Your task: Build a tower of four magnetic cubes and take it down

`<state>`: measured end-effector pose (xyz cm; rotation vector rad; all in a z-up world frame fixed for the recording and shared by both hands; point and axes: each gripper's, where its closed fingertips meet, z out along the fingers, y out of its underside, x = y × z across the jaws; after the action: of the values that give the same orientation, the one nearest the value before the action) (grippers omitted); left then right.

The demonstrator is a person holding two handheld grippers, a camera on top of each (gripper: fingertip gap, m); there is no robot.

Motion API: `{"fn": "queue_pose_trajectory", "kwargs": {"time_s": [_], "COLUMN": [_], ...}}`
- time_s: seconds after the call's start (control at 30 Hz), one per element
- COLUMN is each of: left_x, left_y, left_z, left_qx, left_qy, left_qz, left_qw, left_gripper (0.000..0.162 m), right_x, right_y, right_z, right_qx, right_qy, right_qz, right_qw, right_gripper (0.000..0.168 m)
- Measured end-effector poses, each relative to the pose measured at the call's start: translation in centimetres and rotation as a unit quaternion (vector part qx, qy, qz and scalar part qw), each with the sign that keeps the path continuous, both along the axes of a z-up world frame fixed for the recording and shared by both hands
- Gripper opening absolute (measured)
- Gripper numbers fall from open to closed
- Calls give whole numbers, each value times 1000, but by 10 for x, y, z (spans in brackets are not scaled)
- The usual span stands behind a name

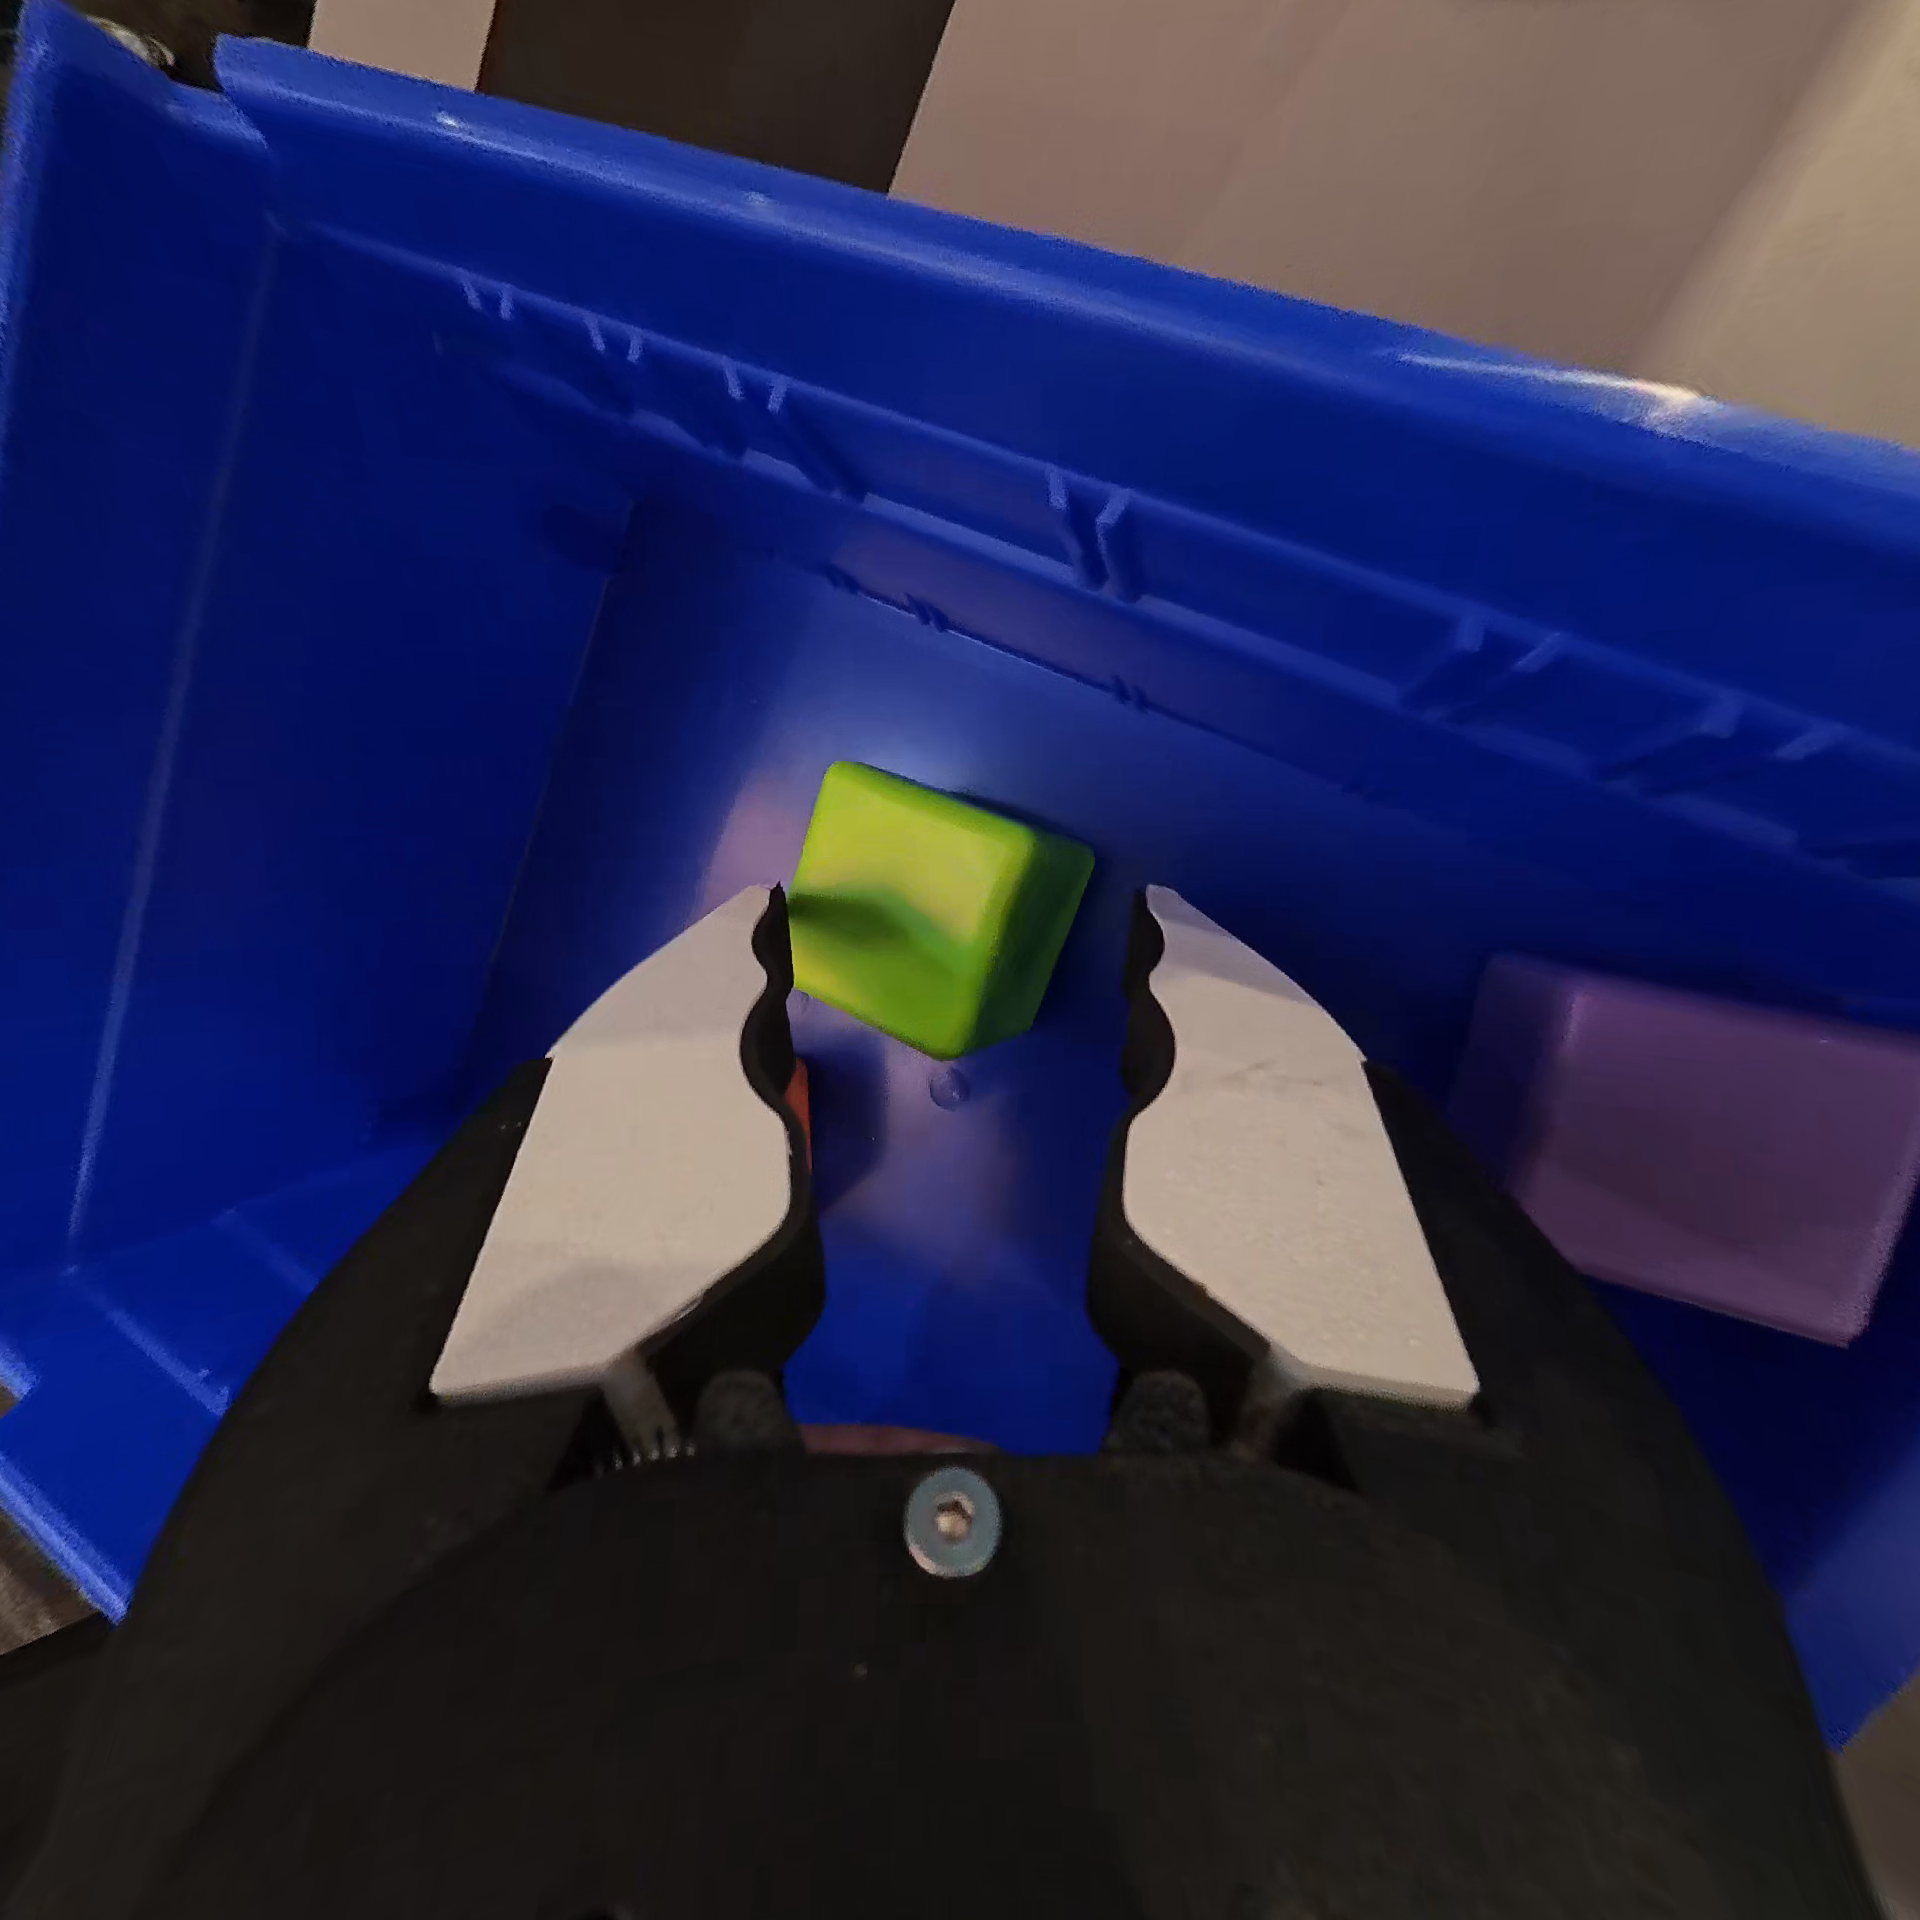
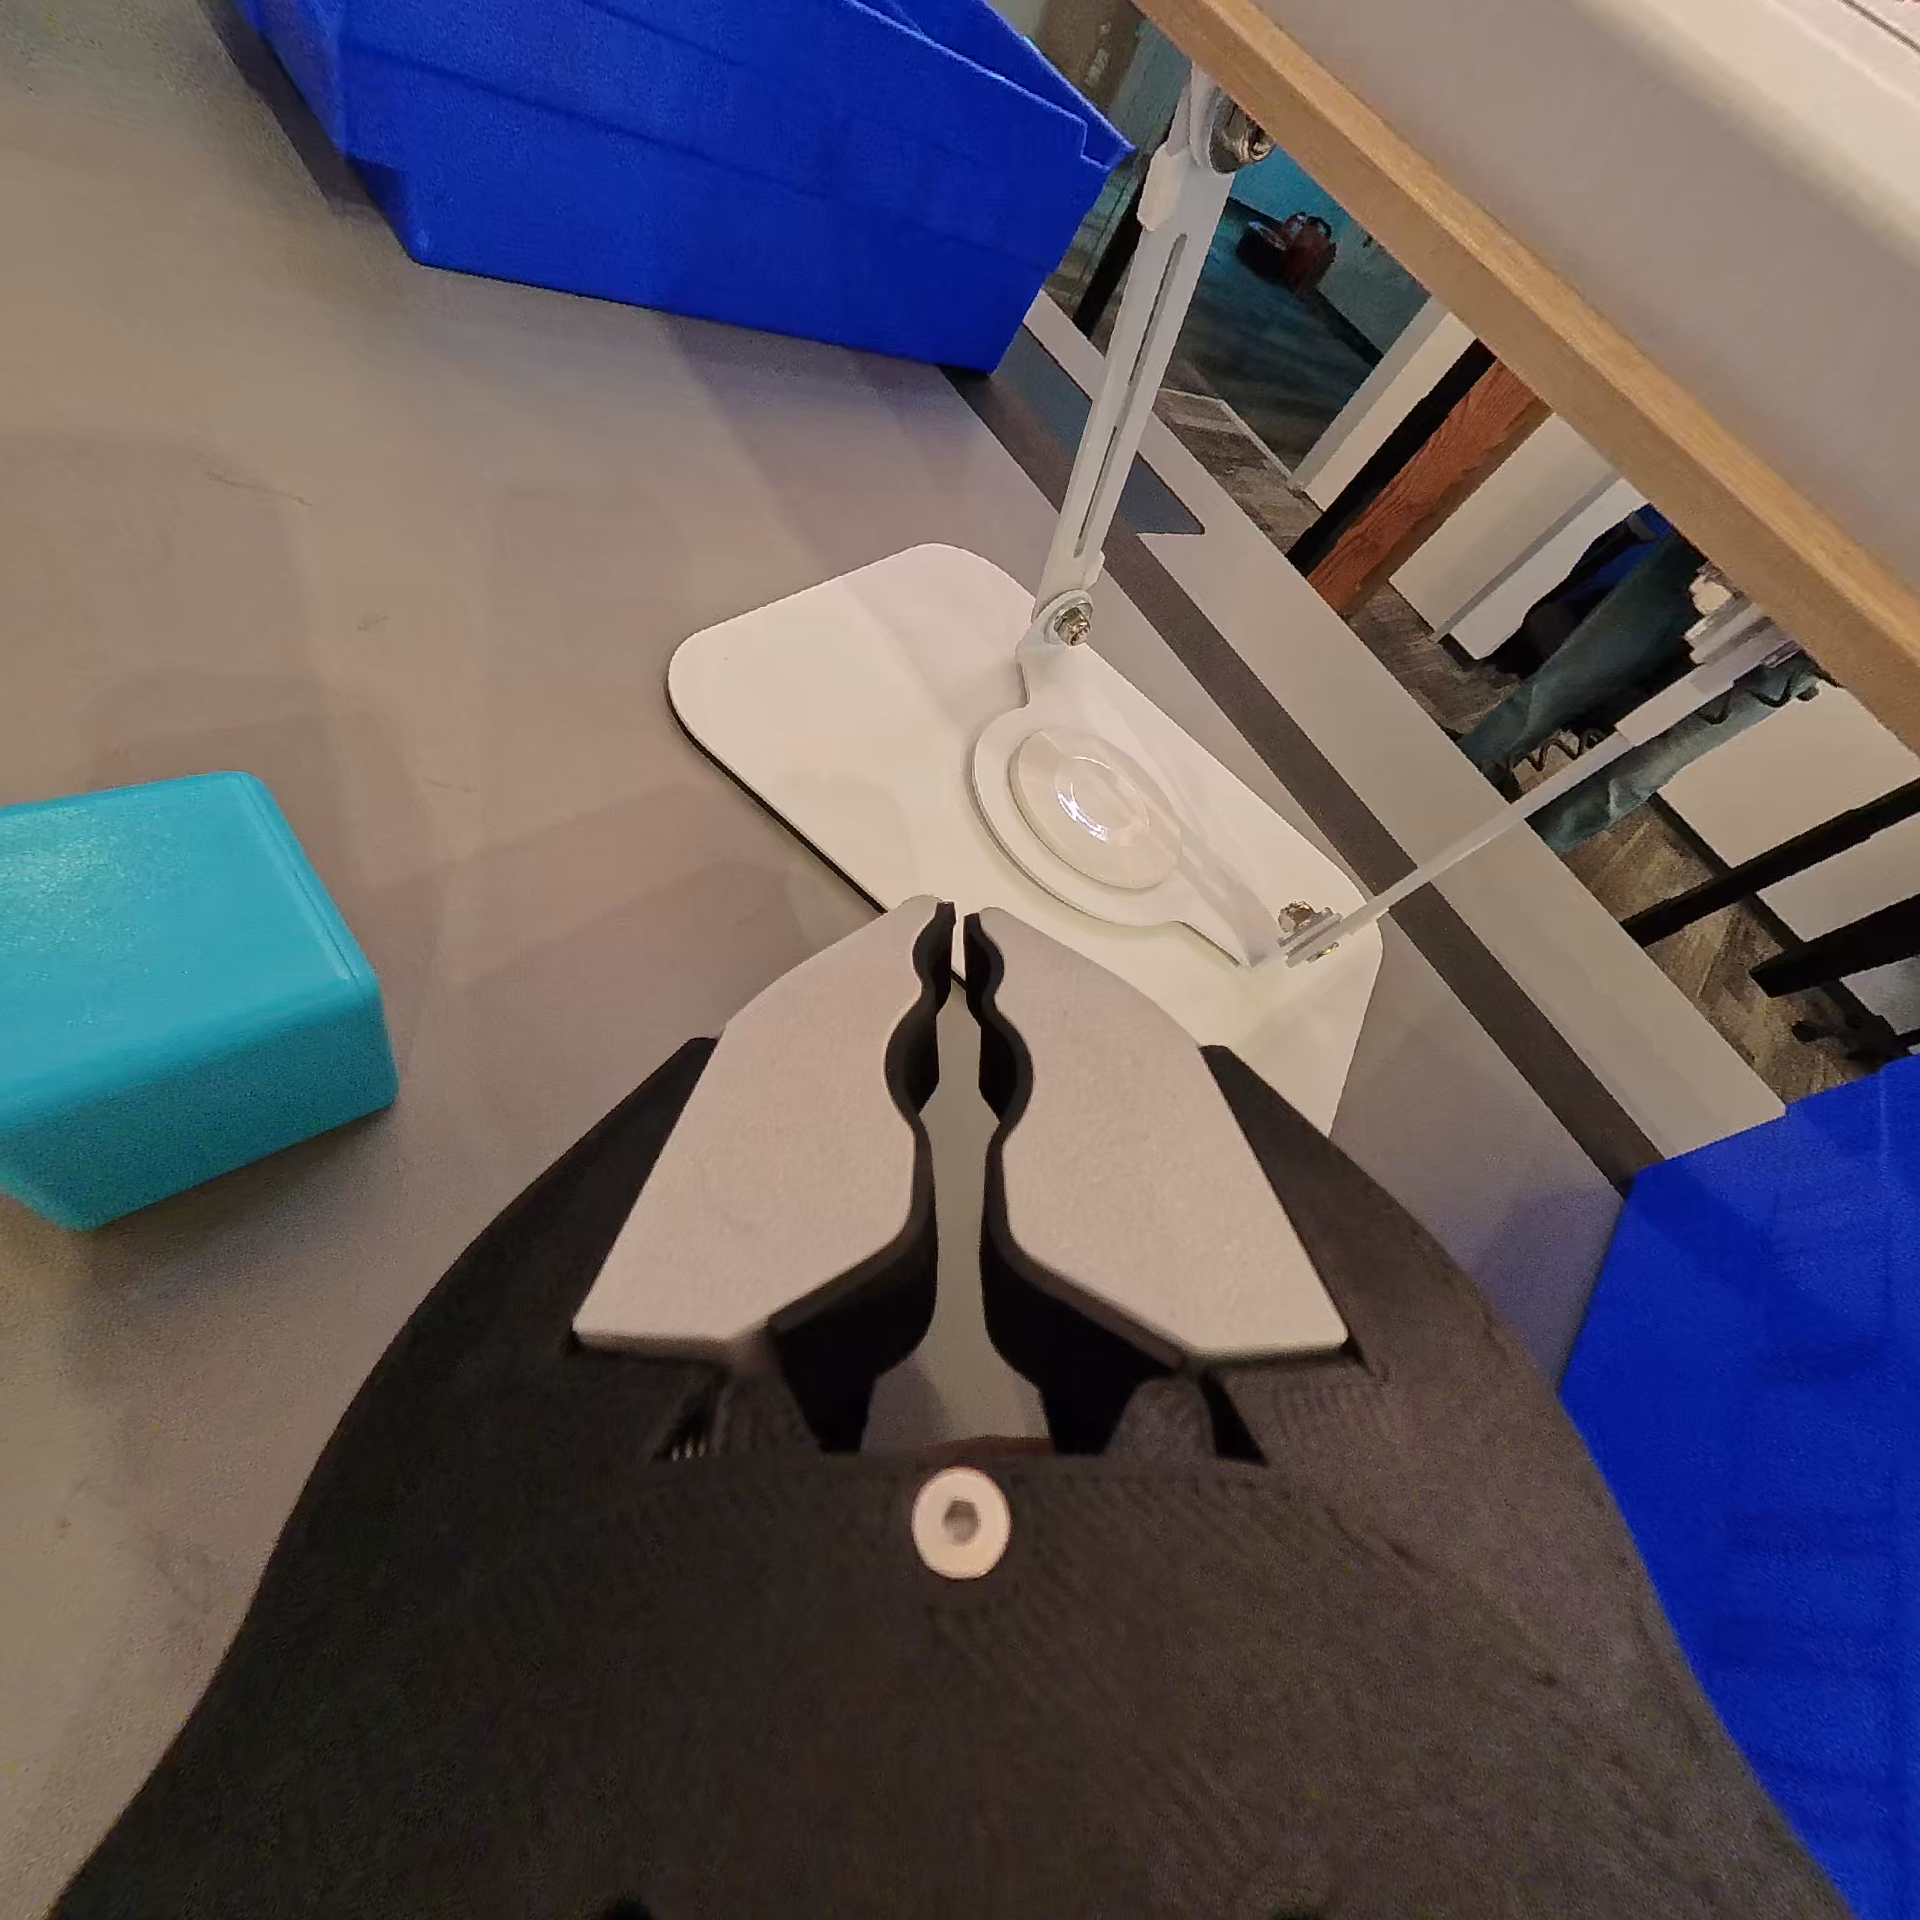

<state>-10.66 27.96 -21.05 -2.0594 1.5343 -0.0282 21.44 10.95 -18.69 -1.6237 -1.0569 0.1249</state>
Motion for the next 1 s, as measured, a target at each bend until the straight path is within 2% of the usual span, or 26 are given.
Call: {"fn": "queue_pose_trajectory", "kwargs": {"time_s": [0.7, 0.9, 1.0], "left_x": [3, 2, 5], "left_y": [14, 9, 5], "left_z": [-3, 3, 4], "left_qx": [36, 43, 36], "left_qy": [20, 31, 31], "left_qz": [10, 10, 6], "left_qw": [999, 999, 999], "left_gripper": [56, 39, 39], "right_x": [0, 0, 0], "right_y": [0, -1, -1], "right_z": [0, 0, 0], "right_qx": [0, 0, -1], "right_qy": [0, 0, 0], "right_qz": [1, 2, 2], "right_qw": [1000, 1000, 1000], "right_gripper": [2, 2, 2]}}
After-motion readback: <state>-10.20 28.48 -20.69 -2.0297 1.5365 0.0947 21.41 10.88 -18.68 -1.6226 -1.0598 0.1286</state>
